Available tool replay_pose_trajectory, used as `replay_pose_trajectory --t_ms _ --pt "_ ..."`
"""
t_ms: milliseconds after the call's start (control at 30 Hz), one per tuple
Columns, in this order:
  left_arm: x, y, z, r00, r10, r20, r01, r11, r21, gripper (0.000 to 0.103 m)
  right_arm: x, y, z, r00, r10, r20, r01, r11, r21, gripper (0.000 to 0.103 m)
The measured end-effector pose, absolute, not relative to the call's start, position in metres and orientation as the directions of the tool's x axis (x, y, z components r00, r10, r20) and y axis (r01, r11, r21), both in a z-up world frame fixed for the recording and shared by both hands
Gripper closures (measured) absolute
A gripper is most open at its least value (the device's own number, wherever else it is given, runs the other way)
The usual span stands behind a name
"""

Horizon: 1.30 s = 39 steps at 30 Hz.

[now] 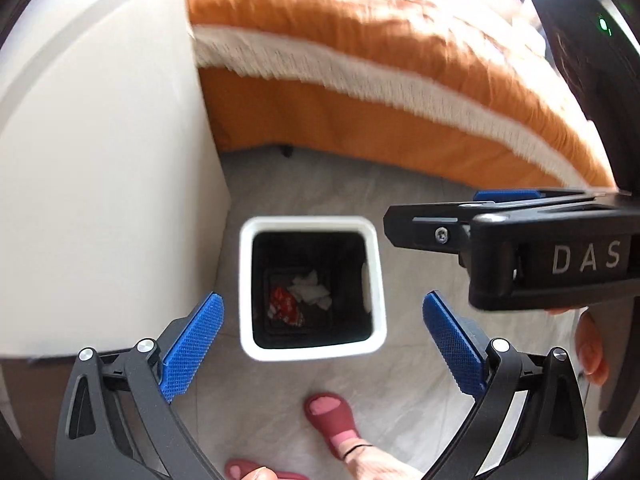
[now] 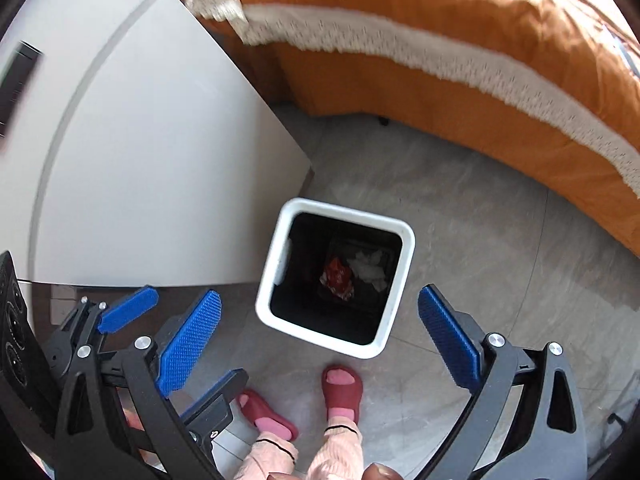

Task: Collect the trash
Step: 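Raise both open grippers back toward the desk, then grasp the blue plastic bag with the left gripper while the right gripper grasps the pink paper cup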

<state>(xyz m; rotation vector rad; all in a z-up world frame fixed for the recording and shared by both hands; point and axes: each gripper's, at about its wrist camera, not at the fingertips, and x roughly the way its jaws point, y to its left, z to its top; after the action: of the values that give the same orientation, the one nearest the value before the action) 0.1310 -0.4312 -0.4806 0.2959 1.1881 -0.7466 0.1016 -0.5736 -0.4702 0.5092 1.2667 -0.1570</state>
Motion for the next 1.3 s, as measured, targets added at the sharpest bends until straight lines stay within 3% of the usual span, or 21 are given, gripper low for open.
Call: replay_pose_trajectory --t_ms 167,400,633,1000,1300 --pt "0.114 -0.409 -0.389 0.250 -0.405 -0.879 0.629 0.759 -0.171 0.005 0.090 -0.562 -0.384 0.424 0.135 -0.896 0.366 0.879 0.305 0.005" --pt "0.094 -0.366 -0.276 0.363 -0.421 -0.831 0.572 0.805 -0.158 0.005 0.080 -0.526 -0.260 0.603 0.125 -0.788 0.205 0.930 0.304 0.005" --pt "0.086 -0.290 -0.188 0.568 -0.317 -0.760 0.363 0.925 -0.114 0.005 0.091 -0.462 -0.170 0.724 0.206 -0.659 -0.056 0.969 0.242 0.005" --pt "0.101 -0.152 -0.129 0.723 -0.069 -0.687 0.093 0.996 -0.002 0.005 0.113 -0.346 -0.121 0.717 0.372 -0.590 -0.333 0.926 0.179 0.005" --pt "0.125 -0.098 -0.139 0.736 0.018 -0.677 0.086 0.989 0.120 0.005 0.140 -0.274 -0.134 0.679 0.356 -0.642 -0.374 0.920 0.114 0.005"
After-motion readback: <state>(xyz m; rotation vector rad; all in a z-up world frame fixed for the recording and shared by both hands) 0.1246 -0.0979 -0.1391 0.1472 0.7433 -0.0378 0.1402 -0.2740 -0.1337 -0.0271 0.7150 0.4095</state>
